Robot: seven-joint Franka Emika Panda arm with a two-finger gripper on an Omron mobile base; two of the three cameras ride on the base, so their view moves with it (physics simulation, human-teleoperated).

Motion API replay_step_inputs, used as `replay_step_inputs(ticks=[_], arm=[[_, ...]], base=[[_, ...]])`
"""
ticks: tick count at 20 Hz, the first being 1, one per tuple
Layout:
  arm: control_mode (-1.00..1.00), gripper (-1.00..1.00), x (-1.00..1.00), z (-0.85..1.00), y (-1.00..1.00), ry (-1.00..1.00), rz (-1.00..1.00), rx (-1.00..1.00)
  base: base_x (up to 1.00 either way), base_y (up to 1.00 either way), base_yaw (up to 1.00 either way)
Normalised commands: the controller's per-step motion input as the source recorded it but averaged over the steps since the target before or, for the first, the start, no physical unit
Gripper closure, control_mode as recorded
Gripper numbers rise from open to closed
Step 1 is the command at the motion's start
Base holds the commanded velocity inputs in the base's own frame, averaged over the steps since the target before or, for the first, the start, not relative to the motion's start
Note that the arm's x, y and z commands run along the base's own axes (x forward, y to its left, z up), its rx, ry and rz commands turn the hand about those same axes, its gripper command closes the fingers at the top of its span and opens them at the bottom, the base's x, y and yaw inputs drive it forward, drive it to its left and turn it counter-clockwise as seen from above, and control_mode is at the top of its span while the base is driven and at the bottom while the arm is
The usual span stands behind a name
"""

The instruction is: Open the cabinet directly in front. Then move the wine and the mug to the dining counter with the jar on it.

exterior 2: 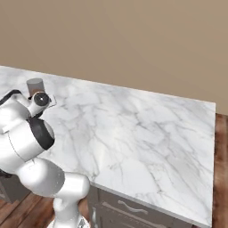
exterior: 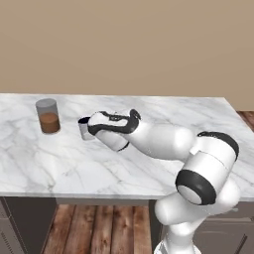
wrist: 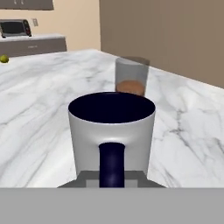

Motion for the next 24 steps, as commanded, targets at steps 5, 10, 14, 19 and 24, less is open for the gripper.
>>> replay_step_inputs(ticks=[5,10,14,19,24], arm=[[-1.0,1.0,0.54,-0.36,-0.29,0.01,0.0,0.03],[-1.0,1.0,0.09,-0.11,-0.12,0.0,0.0,0.07],[-1.0,1.0,0.02,-0.12,0.0,0.0,0.0,0.1],[-1.0,1.0,0.08,-0.03,0.05,0.0,0.0,0.03],[-1.0,-1.0,0.36,-0.06,0.29,0.02,-0.02,0.0]], base=[[0.0,0.0,0.0],[0.0,0.0,0.0],[0.0,0.0,0.0],[0.0,0.0,0.0],[0.0,0.0,0.0]])
